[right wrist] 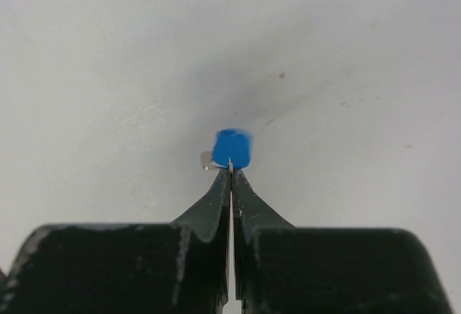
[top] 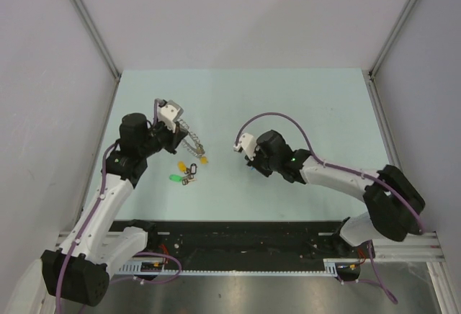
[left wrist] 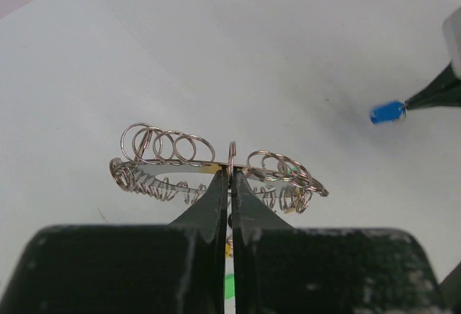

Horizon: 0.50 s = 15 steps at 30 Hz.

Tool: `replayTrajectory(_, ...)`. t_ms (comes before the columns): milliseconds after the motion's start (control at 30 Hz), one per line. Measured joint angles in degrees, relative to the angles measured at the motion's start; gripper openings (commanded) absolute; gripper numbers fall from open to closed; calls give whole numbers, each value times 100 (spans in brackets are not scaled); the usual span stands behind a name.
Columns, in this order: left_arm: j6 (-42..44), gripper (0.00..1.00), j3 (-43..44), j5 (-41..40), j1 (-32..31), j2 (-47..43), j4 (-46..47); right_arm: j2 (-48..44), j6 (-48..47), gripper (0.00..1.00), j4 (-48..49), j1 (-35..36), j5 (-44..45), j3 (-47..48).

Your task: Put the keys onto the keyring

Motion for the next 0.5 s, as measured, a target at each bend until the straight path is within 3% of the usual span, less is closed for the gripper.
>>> replayTrajectory(333, 765, 0, 365, 1128, -811, 516, -302, -2083, 398, 0, -470, 31, -35, 87)
replayTrajectory(500, 1189, 0, 730, 1515, -1279, 640, -444, -2702, 448, 0, -881, 125, -162, 391)
